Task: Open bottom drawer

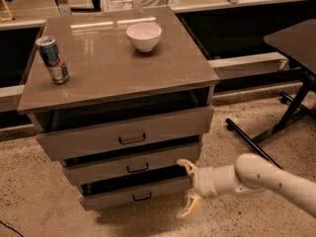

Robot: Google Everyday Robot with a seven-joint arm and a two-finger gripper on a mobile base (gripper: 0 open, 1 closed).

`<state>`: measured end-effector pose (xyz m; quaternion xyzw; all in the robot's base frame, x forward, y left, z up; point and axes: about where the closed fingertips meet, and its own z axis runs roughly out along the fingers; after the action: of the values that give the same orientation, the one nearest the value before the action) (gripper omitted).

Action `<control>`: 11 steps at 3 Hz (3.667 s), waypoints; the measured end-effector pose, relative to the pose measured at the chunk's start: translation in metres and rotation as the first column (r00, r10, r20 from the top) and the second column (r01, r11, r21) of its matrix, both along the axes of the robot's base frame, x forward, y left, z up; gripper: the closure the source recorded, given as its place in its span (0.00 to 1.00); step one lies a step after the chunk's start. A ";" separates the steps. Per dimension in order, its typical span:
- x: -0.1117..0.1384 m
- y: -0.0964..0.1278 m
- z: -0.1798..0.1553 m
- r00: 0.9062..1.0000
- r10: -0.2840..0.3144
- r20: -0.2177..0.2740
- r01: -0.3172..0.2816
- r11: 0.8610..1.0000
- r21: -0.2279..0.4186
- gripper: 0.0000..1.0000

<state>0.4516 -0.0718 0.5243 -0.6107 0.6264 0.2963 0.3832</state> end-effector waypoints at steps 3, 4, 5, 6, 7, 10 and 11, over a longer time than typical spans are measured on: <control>-0.021 0.042 -0.102 0.989 0.131 0.070 -0.135 0.989 0.057 0.00; -0.016 0.057 -0.131 0.984 0.148 0.096 -0.150 0.989 0.015 0.00; 0.007 0.062 -0.173 0.984 0.135 0.116 -0.129 0.990 -0.060 0.00; 0.030 0.068 -0.206 0.980 0.140 0.141 -0.123 0.984 -0.128 0.00; 0.054 0.073 -0.237 0.978 0.155 0.141 -0.129 0.975 -0.180 0.00; 0.106 0.065 -0.320 0.987 0.149 0.063 -0.131 0.964 -0.230 0.00; 0.109 0.066 -0.322 0.987 0.147 0.059 -0.129 0.962 -0.240 0.26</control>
Offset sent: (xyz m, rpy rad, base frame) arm -0.0107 0.0215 -0.0637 0.0270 -0.0775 0.0774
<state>0.5605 -0.0056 0.2024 -0.7049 0.5978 0.2226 0.3102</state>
